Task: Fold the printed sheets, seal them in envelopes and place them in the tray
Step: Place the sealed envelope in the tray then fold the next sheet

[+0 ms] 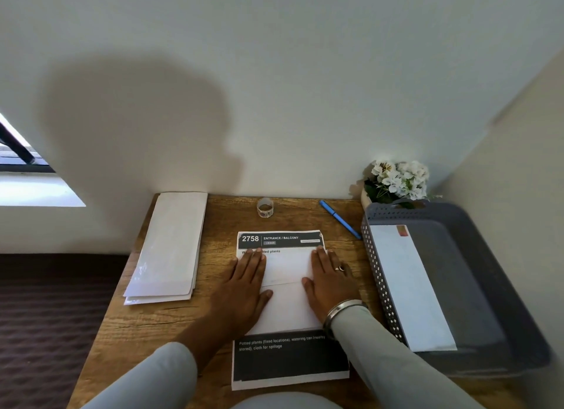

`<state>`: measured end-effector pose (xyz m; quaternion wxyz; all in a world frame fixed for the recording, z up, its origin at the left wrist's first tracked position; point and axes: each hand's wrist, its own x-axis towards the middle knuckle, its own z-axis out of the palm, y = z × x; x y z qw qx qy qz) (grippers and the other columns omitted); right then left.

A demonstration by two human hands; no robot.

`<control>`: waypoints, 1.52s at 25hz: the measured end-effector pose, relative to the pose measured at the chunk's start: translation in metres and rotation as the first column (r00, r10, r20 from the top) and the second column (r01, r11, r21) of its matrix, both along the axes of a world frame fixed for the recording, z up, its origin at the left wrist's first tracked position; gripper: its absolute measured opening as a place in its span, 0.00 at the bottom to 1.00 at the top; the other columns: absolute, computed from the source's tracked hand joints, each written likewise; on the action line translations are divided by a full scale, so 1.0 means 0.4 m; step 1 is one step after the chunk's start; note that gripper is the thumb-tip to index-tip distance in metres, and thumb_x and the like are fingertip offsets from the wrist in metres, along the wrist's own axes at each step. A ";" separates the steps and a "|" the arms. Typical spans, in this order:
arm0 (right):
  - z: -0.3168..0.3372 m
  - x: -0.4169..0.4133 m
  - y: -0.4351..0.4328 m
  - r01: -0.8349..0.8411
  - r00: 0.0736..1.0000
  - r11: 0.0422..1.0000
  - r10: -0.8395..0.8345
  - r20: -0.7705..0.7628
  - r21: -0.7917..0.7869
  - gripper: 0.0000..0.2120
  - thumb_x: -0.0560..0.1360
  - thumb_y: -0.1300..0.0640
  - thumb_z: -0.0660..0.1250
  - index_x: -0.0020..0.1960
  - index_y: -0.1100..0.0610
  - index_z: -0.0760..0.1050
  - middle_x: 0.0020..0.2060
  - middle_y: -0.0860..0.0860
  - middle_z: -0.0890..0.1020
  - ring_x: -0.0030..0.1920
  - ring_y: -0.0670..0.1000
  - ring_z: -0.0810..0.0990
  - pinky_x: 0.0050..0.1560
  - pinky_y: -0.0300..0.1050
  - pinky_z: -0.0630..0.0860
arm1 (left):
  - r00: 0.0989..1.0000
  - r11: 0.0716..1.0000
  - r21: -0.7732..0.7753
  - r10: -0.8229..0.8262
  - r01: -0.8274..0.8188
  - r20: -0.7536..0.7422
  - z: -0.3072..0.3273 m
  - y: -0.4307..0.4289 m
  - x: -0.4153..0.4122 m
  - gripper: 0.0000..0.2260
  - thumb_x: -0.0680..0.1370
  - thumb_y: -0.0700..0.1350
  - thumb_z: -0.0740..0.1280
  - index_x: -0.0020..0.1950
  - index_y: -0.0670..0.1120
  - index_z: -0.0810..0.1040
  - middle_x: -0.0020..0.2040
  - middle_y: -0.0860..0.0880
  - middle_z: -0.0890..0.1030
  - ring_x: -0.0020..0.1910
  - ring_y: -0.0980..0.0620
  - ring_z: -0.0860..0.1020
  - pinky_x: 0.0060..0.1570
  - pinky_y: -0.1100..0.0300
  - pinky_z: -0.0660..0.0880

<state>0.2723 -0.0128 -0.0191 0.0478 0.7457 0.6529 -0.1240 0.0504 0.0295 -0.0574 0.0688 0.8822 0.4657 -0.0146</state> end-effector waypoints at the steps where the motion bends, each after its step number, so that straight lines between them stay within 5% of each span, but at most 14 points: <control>1: 0.001 0.015 0.000 0.006 1.000 1.000 -0.005 0.008 -0.017 0.32 0.82 0.43 0.49 0.80 0.54 0.42 0.80 0.52 0.46 0.80 0.54 0.45 0.78 0.57 0.49 | 0.999 0.999 -0.018 0.033 -0.033 -0.012 0.005 -0.006 0.011 0.34 0.82 0.64 0.43 0.81 0.43 0.57 0.80 0.42 0.61 0.79 0.43 0.57 0.76 0.43 0.58; 8: 0.003 0.015 0.004 0.015 1.000 0.998 -0.015 0.008 -0.056 0.33 0.82 0.44 0.49 0.80 0.55 0.41 0.80 0.52 0.45 0.80 0.54 0.43 0.78 0.57 0.48 | 0.997 0.996 -0.042 0.075 -0.075 0.006 0.043 0.012 0.153 0.30 0.84 0.58 0.48 0.82 0.46 0.45 0.82 0.44 0.47 0.81 0.43 0.44 0.78 0.45 0.43; 17: -0.002 0.006 -0.018 0.025 1.000 1.000 -0.025 0.005 -0.015 0.33 0.82 0.42 0.48 0.80 0.55 0.42 0.80 0.52 0.46 0.80 0.55 0.44 0.77 0.59 0.48 | 0.984 0.983 0.040 0.177 -0.177 -0.005 0.007 0.041 -0.025 0.31 0.81 0.61 0.43 0.81 0.49 0.55 0.82 0.44 0.55 0.80 0.42 0.53 0.77 0.43 0.52; 26: 0.003 -0.058 -0.049 0.098 0.991 0.994 -0.103 0.090 0.055 0.35 0.80 0.39 0.48 0.80 0.58 0.50 0.79 0.58 0.53 0.79 0.60 0.49 0.76 0.64 0.47 | 0.999 0.999 0.006 0.045 -0.045 -0.024 0.020 0.015 -0.039 0.31 0.81 0.62 0.46 0.80 0.48 0.61 0.80 0.42 0.61 0.79 0.39 0.58 0.74 0.38 0.60; 29: -0.004 -0.149 -0.087 -0.050 0.997 0.999 0.048 0.054 0.023 0.33 0.81 0.43 0.50 0.80 0.57 0.49 0.80 0.56 0.52 0.79 0.58 0.49 0.77 0.61 0.44 | 1.000 1.000 -0.017 0.023 -0.024 -0.012 0.022 0.014 -0.049 0.31 0.81 0.62 0.47 0.81 0.49 0.58 0.80 0.42 0.59 0.79 0.39 0.56 0.74 0.38 0.58; 31: -0.013 -0.206 -0.119 -0.116 0.993 0.993 0.116 0.019 0.012 0.32 0.79 0.43 0.50 0.79 0.57 0.56 0.78 0.56 0.58 0.78 0.58 0.57 0.75 0.60 0.51 | 1.000 1.000 -0.013 0.001 -0.001 -0.031 0.020 0.023 -0.058 0.31 0.81 0.62 0.45 0.82 0.50 0.55 0.81 0.43 0.55 0.80 0.40 0.53 0.76 0.38 0.55; 33: -0.019 -0.216 -0.140 -0.097 0.995 0.995 0.097 0.004 0.025 0.31 0.78 0.42 0.49 0.77 0.55 0.61 0.77 0.54 0.63 0.76 0.57 0.62 0.73 0.59 0.57 | 0.999 1.000 -0.020 -0.017 0.016 -0.048 0.019 0.027 -0.063 0.31 0.81 0.62 0.44 0.82 0.50 0.52 0.82 0.43 0.53 0.80 0.40 0.50 0.76 0.38 0.54; 38: -0.012 -0.115 -0.185 0.125 0.991 0.989 -0.129 0.047 0.073 0.31 0.82 0.41 0.47 0.80 0.54 0.50 0.80 0.51 0.53 0.79 0.55 0.51 0.77 0.59 0.51 | 0.997 0.999 -0.001 -0.048 0.048 -0.060 0.017 0.028 -0.069 0.31 0.81 0.62 0.45 0.82 0.51 0.47 0.82 0.44 0.48 0.81 0.40 0.47 0.77 0.39 0.49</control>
